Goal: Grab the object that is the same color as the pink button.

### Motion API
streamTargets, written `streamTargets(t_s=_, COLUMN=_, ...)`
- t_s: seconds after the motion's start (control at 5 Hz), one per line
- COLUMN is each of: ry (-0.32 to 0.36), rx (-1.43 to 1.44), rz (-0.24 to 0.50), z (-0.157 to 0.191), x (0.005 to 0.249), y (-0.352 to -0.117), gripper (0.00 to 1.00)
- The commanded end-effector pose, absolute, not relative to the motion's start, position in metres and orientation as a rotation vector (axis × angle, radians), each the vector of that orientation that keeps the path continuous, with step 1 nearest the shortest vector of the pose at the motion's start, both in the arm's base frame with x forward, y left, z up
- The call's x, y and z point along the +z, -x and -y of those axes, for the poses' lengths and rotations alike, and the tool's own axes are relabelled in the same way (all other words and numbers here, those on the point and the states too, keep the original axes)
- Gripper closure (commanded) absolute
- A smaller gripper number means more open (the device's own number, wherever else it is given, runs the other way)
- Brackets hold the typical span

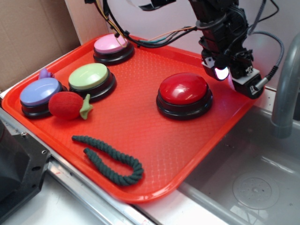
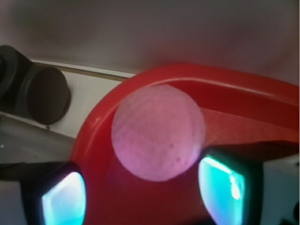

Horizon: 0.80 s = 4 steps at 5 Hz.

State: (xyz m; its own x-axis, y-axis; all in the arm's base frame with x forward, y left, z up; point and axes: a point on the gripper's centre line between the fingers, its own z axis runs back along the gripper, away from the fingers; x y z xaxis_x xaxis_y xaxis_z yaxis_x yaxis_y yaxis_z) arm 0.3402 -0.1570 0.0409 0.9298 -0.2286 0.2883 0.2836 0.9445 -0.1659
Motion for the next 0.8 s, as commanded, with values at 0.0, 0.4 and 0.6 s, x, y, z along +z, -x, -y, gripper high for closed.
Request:
streamTargets(t_s=0.0, ry=0.16, rx=-0.22, rz=0.316, z=0.157, x=0.047, y=-0.357, gripper=1.0)
streamTargets(t_s=0.4, ry=0.165, rx=-0.173, rz=0.361, z=0.144, x=0.087, y=-0.337, gripper=1.0)
streamTargets(t_s=0.6, ry=0.161, rx=-0.085, rz=0.418, z=0.122, x=0.118, y=-0.317, gripper=1.0)
